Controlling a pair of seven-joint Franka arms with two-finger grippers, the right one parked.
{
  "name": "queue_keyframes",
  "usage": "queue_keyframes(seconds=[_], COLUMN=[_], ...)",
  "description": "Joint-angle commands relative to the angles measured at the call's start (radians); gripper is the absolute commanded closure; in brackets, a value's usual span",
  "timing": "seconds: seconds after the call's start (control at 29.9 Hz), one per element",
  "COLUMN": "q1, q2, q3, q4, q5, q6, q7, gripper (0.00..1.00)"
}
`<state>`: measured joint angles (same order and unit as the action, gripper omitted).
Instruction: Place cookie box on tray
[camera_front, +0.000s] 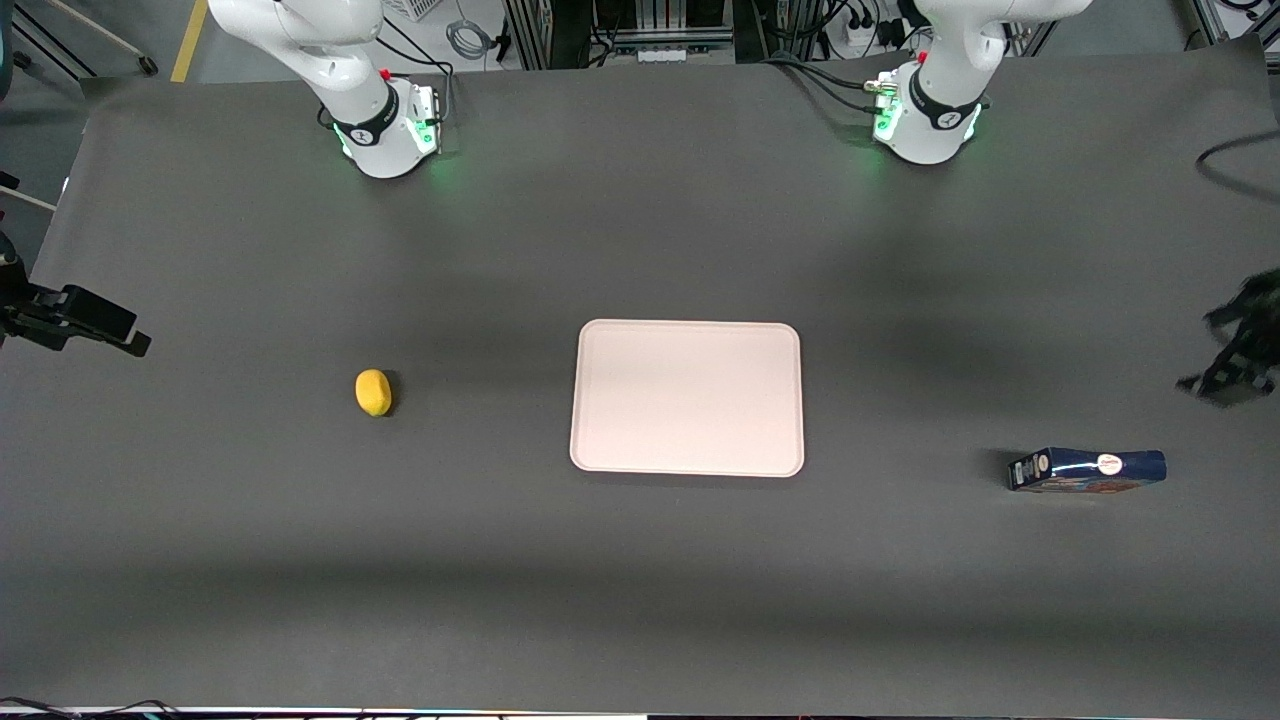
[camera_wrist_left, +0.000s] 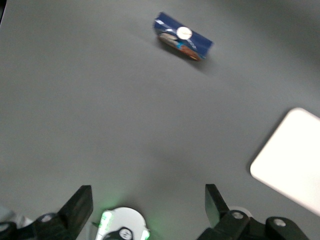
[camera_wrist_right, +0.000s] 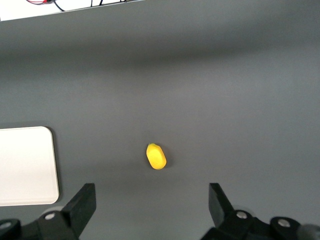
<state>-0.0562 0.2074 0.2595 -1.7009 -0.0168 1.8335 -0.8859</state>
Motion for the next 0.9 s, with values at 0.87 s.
queue_keyframes(seconds=[0.87], q1=[0.001], q2=[0.299], q3=[-0.005], q4=[-0.055], q5=[-0.127], q6=[0.53], q7=[-0.196], gripper=[0.0])
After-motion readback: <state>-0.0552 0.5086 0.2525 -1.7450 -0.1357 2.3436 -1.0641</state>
